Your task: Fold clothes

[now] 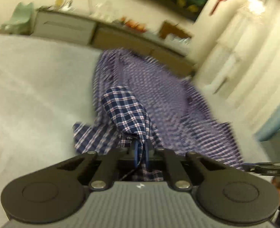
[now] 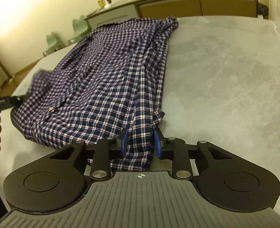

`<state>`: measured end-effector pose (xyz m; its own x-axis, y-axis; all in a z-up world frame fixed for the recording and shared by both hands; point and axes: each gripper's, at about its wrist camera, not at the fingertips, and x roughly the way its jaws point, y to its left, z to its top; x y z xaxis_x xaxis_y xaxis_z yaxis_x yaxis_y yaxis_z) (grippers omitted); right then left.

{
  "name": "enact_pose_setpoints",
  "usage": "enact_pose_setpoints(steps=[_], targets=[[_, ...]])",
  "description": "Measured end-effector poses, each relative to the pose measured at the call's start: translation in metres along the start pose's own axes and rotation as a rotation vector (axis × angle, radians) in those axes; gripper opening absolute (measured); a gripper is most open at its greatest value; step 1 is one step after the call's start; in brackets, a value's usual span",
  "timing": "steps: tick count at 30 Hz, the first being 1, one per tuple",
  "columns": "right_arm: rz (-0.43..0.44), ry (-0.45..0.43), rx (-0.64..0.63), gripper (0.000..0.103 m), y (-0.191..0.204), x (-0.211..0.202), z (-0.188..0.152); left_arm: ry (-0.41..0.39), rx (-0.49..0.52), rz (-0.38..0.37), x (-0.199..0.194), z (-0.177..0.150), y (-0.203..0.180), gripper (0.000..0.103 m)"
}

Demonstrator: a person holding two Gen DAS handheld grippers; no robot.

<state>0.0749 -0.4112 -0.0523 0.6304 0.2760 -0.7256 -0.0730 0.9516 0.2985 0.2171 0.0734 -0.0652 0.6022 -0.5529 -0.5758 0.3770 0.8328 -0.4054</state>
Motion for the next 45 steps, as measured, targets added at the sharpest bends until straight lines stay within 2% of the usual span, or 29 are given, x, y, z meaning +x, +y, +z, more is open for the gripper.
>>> enact_pose_setpoints(steps=[1, 2, 3, 4, 5, 6, 7, 10, 11, 12, 13, 14, 17, 19, 21, 22, 24, 26, 28, 29, 30, 31, 32, 34, 35, 38, 40, 42, 45], targets=[[0.002, 0.000, 0.005, 0.029, -0.001, -0.001, 0.000, -0.002, -0.011, 0.021, -0.001, 0.001, 0.003, 0.012], [0.003, -0.002, 0.012, 0.034, -0.001, -0.001, 0.001, -0.009, -0.025, 0.063, -0.003, 0.001, 0.006, 0.020], [0.000, -0.007, 0.020, 0.044, 0.000, 0.002, 0.003, -0.017, -0.029, 0.128, -0.005, 0.002, 0.007, 0.036], [-0.011, -0.015, 0.028, 0.048, -0.001, 0.004, 0.006, -0.025, -0.033, 0.195, -0.008, 0.003, 0.007, 0.046], [-0.022, -0.022, 0.034, 0.053, -0.001, 0.006, 0.009, -0.039, -0.032, 0.234, -0.011, 0.002, 0.007, 0.062], [-0.032, -0.028, 0.033, 0.055, -0.001, 0.007, 0.012, -0.053, -0.031, 0.269, -0.014, 0.002, 0.006, 0.071], [-0.043, -0.033, 0.033, 0.056, -0.001, 0.008, 0.015, -0.042, -0.029, 0.277, -0.013, 0.001, 0.004, 0.073], [-0.062, -0.055, 0.037, 0.066, 0.000, 0.015, 0.026, 0.029, -0.024, 0.273, 0.003, -0.005, -0.003, 0.075], [-0.063, -0.058, 0.039, 0.066, -0.001, 0.017, 0.028, 0.050, -0.019, 0.271, 0.009, -0.006, -0.006, 0.069], [-0.055, -0.057, 0.055, 0.064, -0.003, 0.018, 0.028, 0.070, -0.012, 0.269, 0.015, -0.008, -0.008, 0.047], [-0.048, -0.056, 0.070, 0.061, -0.005, 0.020, 0.029, 0.060, 0.003, 0.247, 0.015, -0.008, -0.011, 0.034], [-0.040, -0.055, 0.085, 0.050, -0.007, 0.021, 0.029, 0.046, 0.020, 0.223, 0.013, -0.007, -0.013, 0.002], [-0.018, -0.052, 0.131, 0.039, -0.013, 0.024, 0.030, -0.003, 0.047, 0.029, -0.001, -0.002, -0.019, 0.003], [-0.003, -0.051, 0.162, 0.035, -0.017, 0.027, 0.031, 0.024, -0.012, -0.024, 0.005, -0.004, -0.006, 0.003], [0.012, -0.049, 0.192, 0.022, -0.021, 0.029, 0.031, 0.055, -0.110, -0.057, 0.017, -0.008, 0.020, 0.003], [0.019, -0.048, 0.207, 0.019, -0.023, 0.030, 0.032, 0.071, -0.160, -0.073, 0.023, -0.010, 0.033, 0.003], [0.034, -0.046, 0.238, 0.012, -0.027, 0.032, 0.032, 0.057, -0.253, -0.117, 0.022, -0.015, 0.053, 0.003], [0.043, -0.045, 0.262, 0.011, -0.031, 0.034, 0.033, 0.034, -0.290, -0.110, 0.017, -0.015, 0.064, 0.004], [0.020, -0.050, 0.254, 0.010, -0.030, 0.033, 0.035, 0.004, -0.260, -0.043, 0.006, -0.011, 0.058, 0.011], [0.009, -0.052, 0.250, 0.011, -0.029, 0.032, 0.036, -0.012, -0.235, -0.005, -0.002, -0.009, 0.054, 0.023], [-0.003, -0.054, 0.246, 0.015, -0.029, 0.032, 0.037, -0.028, -0.216, 0.020, -0.009, -0.007, 0.051, 0.043], [-0.015, -0.056, 0.242, 0.022, -0.028, 0.031, 0.038, -0.042, -0.211, 0.043, -0.018, -0.006, 0.048, 0.055], [-0.038, -0.066, 0.225, 0.038, -0.025, 0.029, 0.040, -0.047, -0.240, 0.062, -0.024, -0.005, 0.050, 0.072], [-0.133, -0.117, 0.133, 0.042, -0.006, 0.018, 0.048, -0.055, -0.307, 0.097, -0.036, -0.003, 0.056, 0.074], [-0.174, -0.142, 0.086, 0.045, 0.004, 0.013, 0.052, -0.032, -0.353, 0.089, -0.035, -0.003, 0.063, 0.074], [-0.202, -0.203, -0.073, 0.055, 0.050, -0.001, 0.058, 0.047, -0.450, 0.032, -0.020, -0.010, 0.080, 0.073], [-0.151, -0.202, -0.142, 0.063, 0.084, -0.003, 0.059, 0.049, -0.498, -0.039, -0.010, -0.010, 0.092, 0.072], [-0.050, -0.161, -0.162, 0.070, 0.118, 0.007, 0.063, 0.051, -0.537, -0.095, -0.001, -0.007, 0.102, 0.070], [0.068, -0.091, -0.209, 0.074, 0.184, 0.038, 0.074, 0.065, -0.556, -0.148, 0.010, -0.001, 0.111, 0.065]])
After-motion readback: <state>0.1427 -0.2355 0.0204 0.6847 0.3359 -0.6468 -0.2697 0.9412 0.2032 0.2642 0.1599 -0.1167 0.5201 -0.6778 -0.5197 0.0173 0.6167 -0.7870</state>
